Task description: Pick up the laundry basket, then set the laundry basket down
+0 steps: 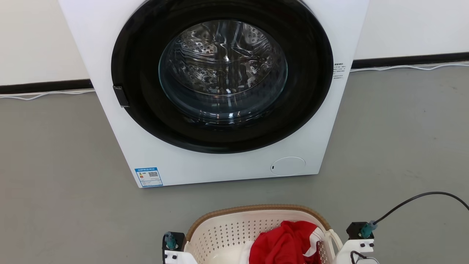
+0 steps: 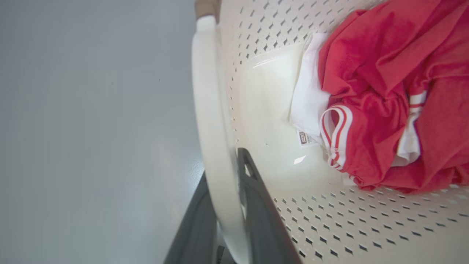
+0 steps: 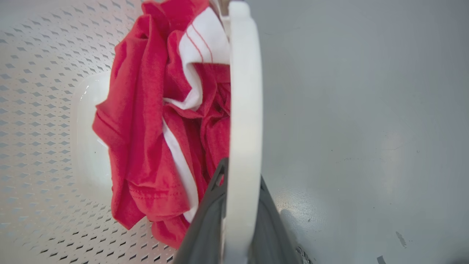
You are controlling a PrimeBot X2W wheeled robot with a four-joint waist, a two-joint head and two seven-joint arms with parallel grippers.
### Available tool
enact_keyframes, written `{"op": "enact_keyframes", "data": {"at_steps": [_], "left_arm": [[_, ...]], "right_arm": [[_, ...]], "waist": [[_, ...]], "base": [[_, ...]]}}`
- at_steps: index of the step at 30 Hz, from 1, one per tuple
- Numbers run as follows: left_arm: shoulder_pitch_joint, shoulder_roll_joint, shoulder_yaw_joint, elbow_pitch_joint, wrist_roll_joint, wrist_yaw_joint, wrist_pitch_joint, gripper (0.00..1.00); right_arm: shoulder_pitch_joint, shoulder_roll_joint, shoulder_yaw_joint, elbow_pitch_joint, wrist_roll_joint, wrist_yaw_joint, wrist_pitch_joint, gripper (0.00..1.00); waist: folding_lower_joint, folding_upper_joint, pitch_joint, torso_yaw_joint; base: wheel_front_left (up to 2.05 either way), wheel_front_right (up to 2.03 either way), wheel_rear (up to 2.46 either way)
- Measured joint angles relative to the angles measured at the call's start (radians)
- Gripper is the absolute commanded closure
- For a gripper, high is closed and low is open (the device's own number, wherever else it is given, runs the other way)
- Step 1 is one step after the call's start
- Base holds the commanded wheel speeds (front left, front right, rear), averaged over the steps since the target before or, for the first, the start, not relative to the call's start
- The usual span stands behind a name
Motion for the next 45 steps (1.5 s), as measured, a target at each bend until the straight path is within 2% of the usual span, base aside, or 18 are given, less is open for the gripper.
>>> {"op": "enact_keyframes", "data": {"at_steps": [45], "left_arm": [[-0.006,0.002,-0.091,0.014,-0.08,0.002,-0.01,1.0]], "right_arm": [[-0.001,0.0,0.064,0.004,0.063,0.0,-0.015,1.0]], "waist": [[0.0,0.0,0.025,0.008]], "base": [[0.0,0.0,0.0]]}}
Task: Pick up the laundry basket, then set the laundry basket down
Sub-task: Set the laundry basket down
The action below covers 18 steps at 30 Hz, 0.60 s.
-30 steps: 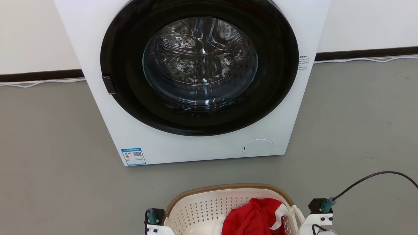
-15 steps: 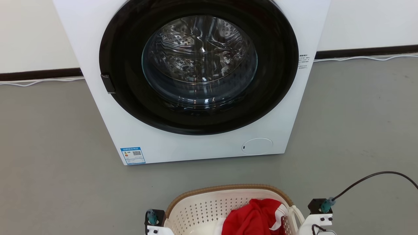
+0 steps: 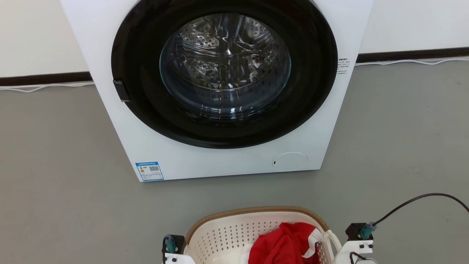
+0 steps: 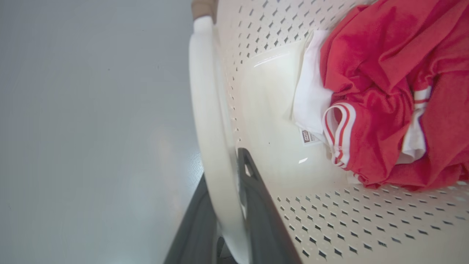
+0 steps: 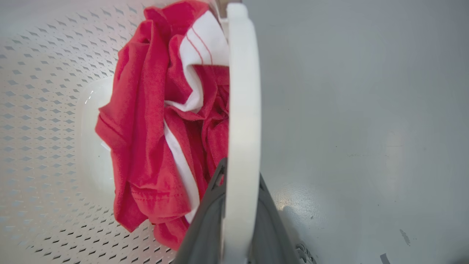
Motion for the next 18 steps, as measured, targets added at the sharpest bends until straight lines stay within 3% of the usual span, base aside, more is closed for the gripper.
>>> {"op": "enact_keyframes", "data": {"at_steps": [10,18], "left_arm": [[-0.041,-0.006,-0.004,0.032,0.0,0.0,-0.023,1.0],[-0.157,0.002,0.002,0.047,0.0,0.003,-0.101,1.0]], "right_arm": [[-0.023,0.001,0.027,-0.005,0.038,0.0,-0.046,1.0],[-0.118,-0.012,0.072,-0.049,0.08,-0.001,-0.128,1.0]], "waist": [[0.0,0.0,0.051,0.006],[0.0,0.0,0.162,0.017]], "base": [[0.0,0.0,0.0],[0.0,0.0,0.0]]}}
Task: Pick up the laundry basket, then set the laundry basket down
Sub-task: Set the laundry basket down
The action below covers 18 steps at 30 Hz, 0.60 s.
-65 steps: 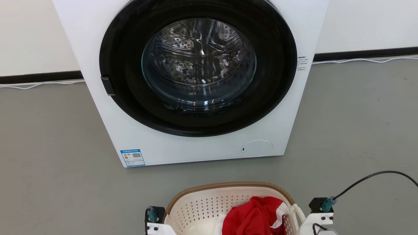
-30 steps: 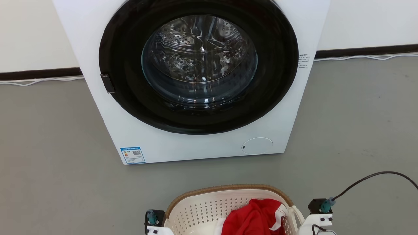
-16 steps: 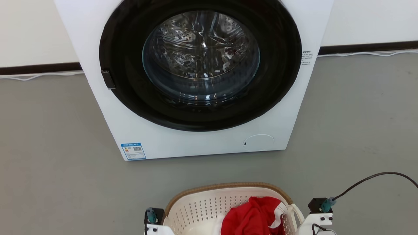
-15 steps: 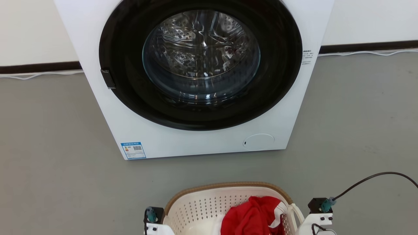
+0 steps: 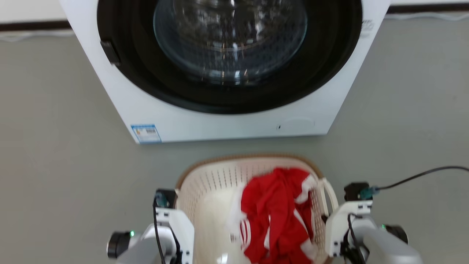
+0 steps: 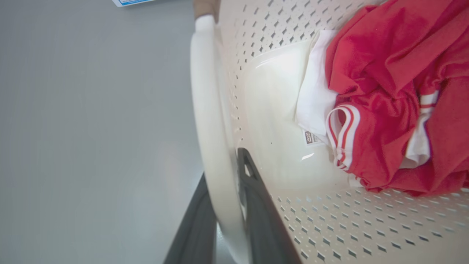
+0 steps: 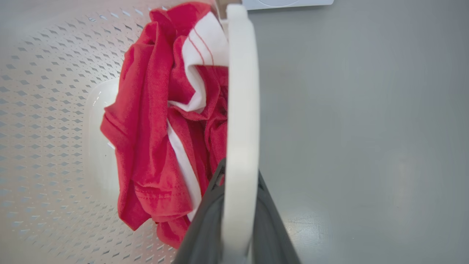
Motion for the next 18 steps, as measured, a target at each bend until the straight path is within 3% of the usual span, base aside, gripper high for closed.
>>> {"op": "enact_keyframes", "data": {"at_steps": [18], "left_arm": [[-0.201,0.009,0.04,0.044,0.002,-0.001,-0.147,1.0]], "right_arm": [[-0.206,0.004,0.043,0.023,0.043,0.0,-0.21,1.0]], "waist": [[0.0,0.0,0.295,0.019]], "base": [[0.0,0.0,0.0]]}}
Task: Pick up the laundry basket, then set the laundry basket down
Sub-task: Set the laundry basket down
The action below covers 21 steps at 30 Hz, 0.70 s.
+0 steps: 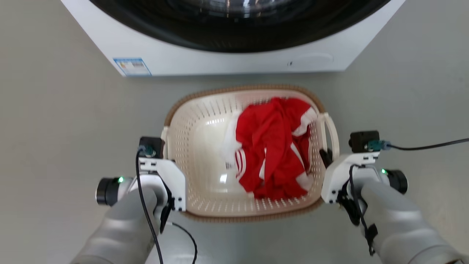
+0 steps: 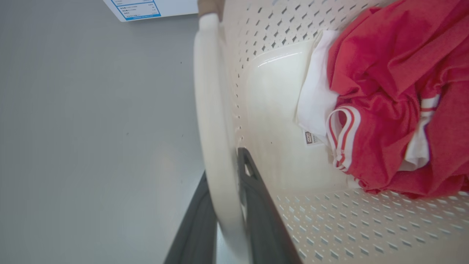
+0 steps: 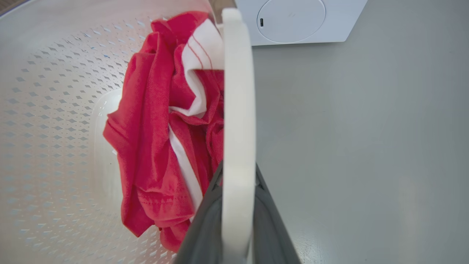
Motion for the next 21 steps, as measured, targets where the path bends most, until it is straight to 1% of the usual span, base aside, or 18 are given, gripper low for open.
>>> {"op": "enact_keyframes", "data": {"at_steps": [7,15,21], "left_arm": [[-0.088,0.007,0.007,0.005,0.01,0.0,-0.038,1.0],[-0.165,0.021,0.006,0.01,0.028,-0.004,-0.06,1.0],[-0.203,0.025,0.006,0.015,0.033,-0.005,-0.061,1.0]], "right_arm": [[-0.086,0.001,0.005,0.013,0.007,0.0,-0.058,1.0],[-0.14,0.001,0.001,0.018,0.006,0.0,-0.09,1.0],[-0.163,0.002,-0.037,0.018,-0.027,0.0,-0.097,1.0]], "waist": [[0.0,0.0,0.112,-0.002],[0.0,0.0,0.229,-0.011],[0.0,0.0,0.301,-0.018]], "base": [[0.0,0.0,0.0],[0.0,0.0,0.0],[0.0,0.0,0.0]]}}
